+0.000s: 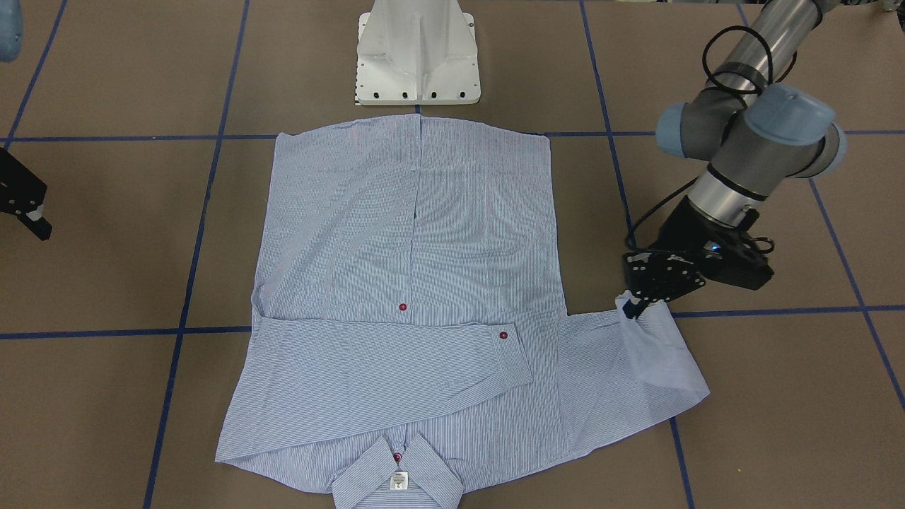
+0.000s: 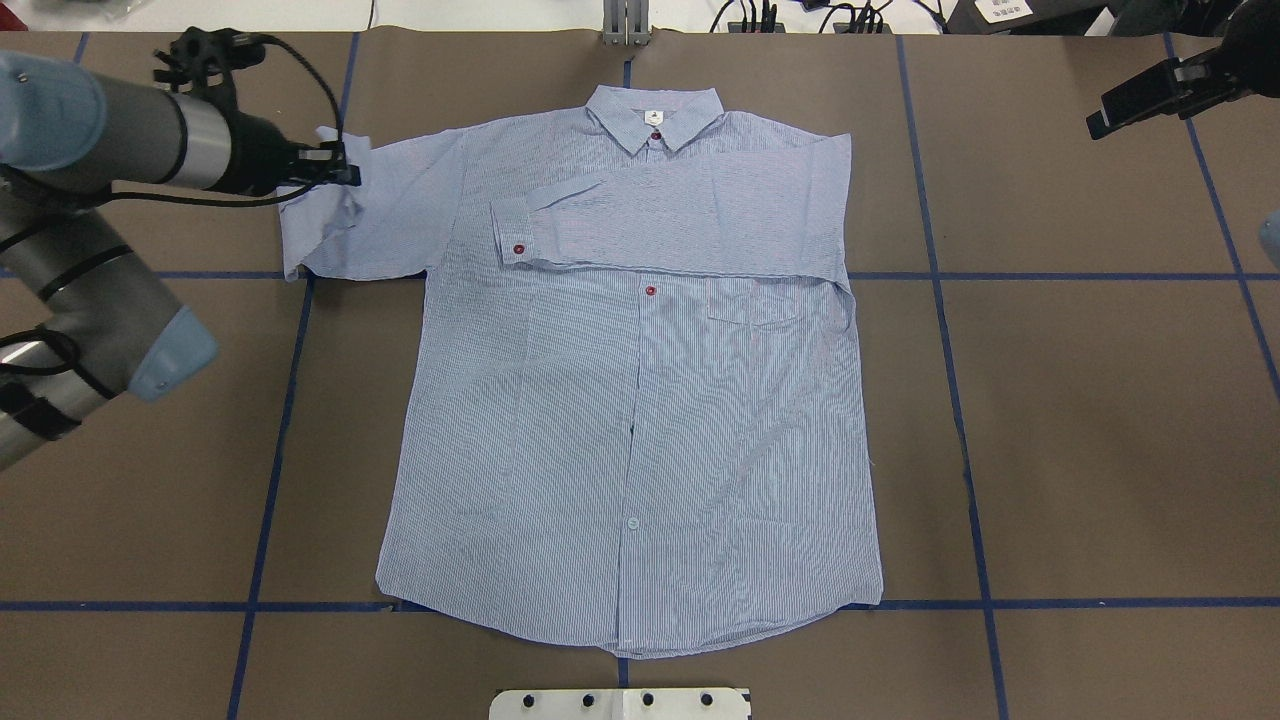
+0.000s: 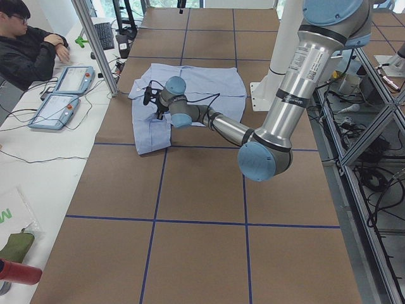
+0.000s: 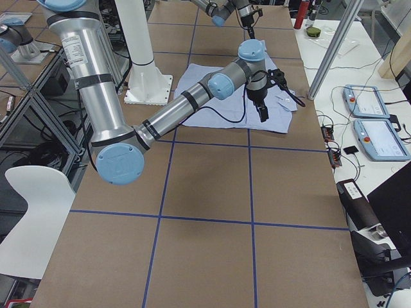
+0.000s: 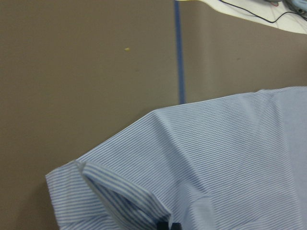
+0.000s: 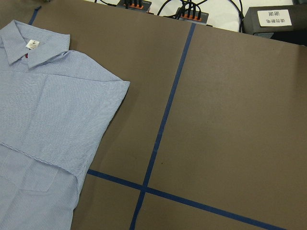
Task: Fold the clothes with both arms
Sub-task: 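Lift the sleeve with the left gripper and fold it across the shirt, then release the sleeve and withdraw the left gripper while the right gripper lowers, then move both grippers to the shirt hem corners nearest the robot and grasp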
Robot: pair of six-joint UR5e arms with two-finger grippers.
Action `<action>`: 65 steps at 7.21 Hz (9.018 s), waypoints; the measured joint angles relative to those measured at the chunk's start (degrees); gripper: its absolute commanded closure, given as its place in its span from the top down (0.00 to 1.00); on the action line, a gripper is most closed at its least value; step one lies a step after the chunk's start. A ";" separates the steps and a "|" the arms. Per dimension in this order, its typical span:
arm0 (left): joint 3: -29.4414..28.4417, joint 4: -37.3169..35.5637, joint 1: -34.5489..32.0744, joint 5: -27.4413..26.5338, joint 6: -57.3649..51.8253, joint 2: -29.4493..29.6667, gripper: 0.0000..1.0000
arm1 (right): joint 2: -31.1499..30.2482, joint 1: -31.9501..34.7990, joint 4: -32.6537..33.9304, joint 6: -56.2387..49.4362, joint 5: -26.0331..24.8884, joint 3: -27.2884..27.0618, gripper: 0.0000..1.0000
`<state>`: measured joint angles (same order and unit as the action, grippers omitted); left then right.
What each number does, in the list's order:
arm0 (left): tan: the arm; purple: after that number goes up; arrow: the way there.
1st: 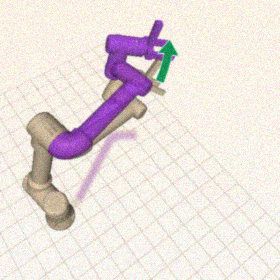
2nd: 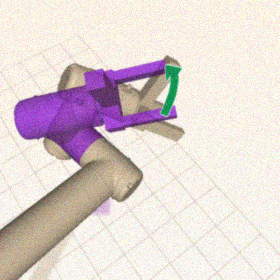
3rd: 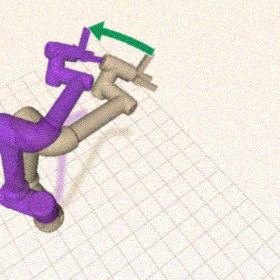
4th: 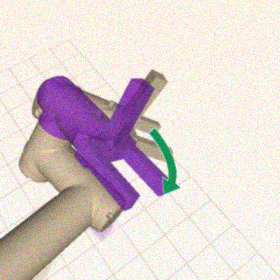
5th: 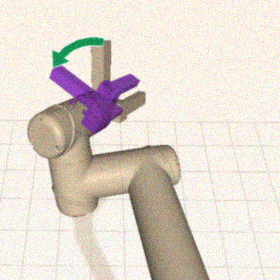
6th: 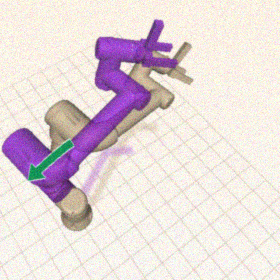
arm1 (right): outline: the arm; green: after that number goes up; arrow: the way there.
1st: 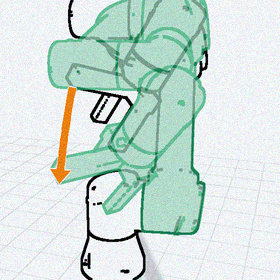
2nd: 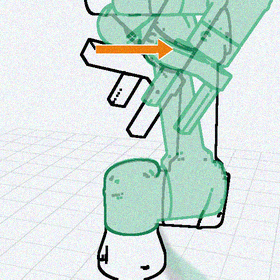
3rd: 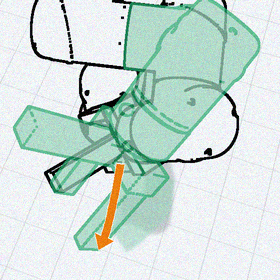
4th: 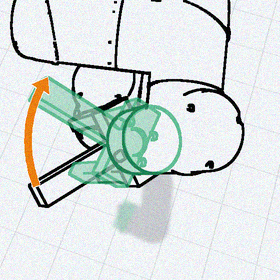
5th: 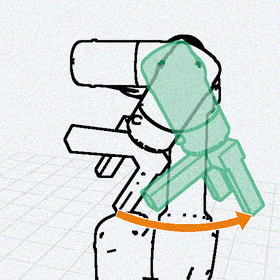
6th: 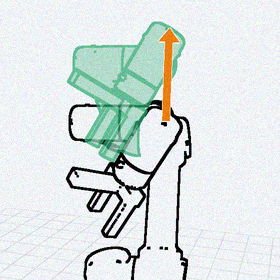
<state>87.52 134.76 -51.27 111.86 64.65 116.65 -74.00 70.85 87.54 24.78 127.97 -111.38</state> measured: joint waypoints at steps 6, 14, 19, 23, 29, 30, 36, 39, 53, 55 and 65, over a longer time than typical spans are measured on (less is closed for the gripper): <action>-4.54 -4.47 8.71 -8.03 5.73 17.26 0.00 | -0.31 -0.01 0.01 0.09 0.02 0.08 1.00; -14.82 -4.11 18.12 -15.07 10.71 27.27 1.00 | -0.46 -0.01 0.08 0.18 0.00 0.19 1.00; -5.54 -18.03 19.20 -11.83 2.02 25.59 1.00 | -0.22 -1.20 -0.05 8.41 -0.19 -1.27 1.00; 18.29 -21.63 13.44 -3.95 -5.94 6.82 1.00 | -0.62 -19.83 0.08 35.77 -13.75 -12.63 1.00; 38.85 -18.13 19.35 -13.67 2.78 -24.84 1.00 | -5.29 -52.04 0.26 62.11 -44.27 -19.98 1.00; 39.04 -17.20 25.43 -19.21 9.69 -26.43 1.00 | -5.46 -53.94 0.26 63.14 -46.58 -20.00 1.00; 32.29 -20.72 41.57 -28.61 26.32 -25.26 0.77 | -5.54 -55.03 0.21 63.72 -48.18 -20.02 1.00; 29.39 -21.01 41.73 -28.33 26.40 -21.73 0.54 | -5.74 -55.03 0.16 63.72 -48.17 -20.02 1.00; 29.88 -21.41 42.44 -27.98 25.78 -22.91 0.00 | -7.64 -55.88 -0.86 64.08 -48.08 -20.01 1.00; 30.15 -21.36 42.40 -27.99 25.87 -22.60 0.00 | -14.70 -57.54 -9.96 64.87 -48.70 -19.78 1.00; 32.51 -21.09 42.43 -28.43 25.88 -22.76 0.00 | -23.30 -74.45 -19.41 84.61 -67.49 -11.24 0.56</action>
<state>120.03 113.67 -8.84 83.43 90.53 93.89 -97.30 -3.60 68.13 109.39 60.48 -122.63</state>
